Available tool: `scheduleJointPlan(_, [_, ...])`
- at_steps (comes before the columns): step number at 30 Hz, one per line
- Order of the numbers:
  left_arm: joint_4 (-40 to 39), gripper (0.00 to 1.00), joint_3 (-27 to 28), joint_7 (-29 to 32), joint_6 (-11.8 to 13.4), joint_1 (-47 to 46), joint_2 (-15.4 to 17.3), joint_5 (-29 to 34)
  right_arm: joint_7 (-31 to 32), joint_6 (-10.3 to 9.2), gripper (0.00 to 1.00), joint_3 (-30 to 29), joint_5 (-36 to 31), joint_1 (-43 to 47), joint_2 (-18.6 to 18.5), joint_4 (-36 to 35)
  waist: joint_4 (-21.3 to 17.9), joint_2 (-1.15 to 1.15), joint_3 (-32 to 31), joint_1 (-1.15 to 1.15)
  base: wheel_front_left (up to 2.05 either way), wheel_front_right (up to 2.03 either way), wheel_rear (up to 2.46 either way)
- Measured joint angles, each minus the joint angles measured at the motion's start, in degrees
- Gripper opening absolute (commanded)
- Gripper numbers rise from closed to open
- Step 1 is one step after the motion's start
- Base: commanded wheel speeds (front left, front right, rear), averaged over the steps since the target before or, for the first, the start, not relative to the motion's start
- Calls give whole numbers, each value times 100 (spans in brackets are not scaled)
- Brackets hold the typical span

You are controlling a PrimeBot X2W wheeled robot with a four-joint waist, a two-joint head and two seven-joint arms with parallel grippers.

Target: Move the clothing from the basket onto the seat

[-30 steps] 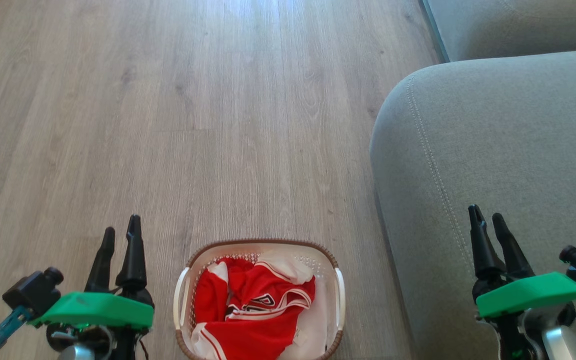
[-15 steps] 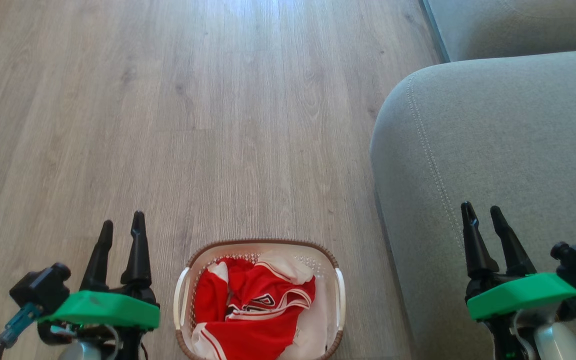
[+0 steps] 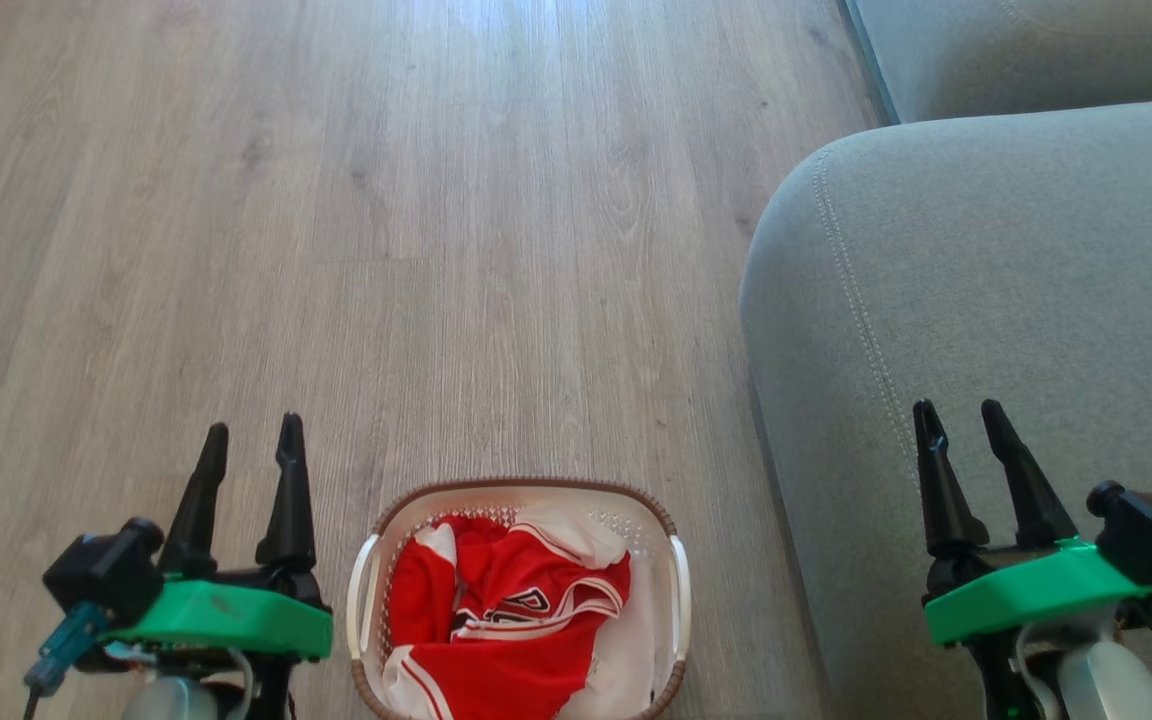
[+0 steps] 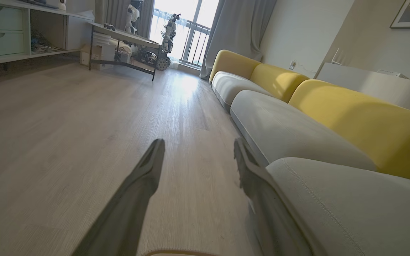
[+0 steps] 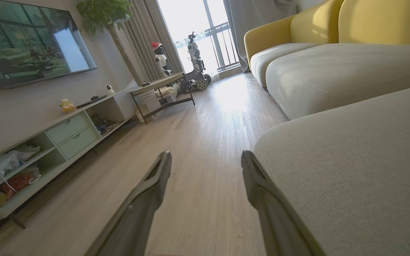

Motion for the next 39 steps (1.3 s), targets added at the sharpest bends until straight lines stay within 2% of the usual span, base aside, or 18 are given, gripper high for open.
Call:
scheduleJointPlan(15, [-149,100,-115,-224,33,-21,3,888,-246,1,100,86,-825,-76,-11,-114,4,0,19,0,0,0,0])
scheduleJointPlan(39, [-110,100,-134,-224,33,-148,5,887,-246,1,100,79,-842,-99,-11,-116,-108,0,267,0,0,0,0])
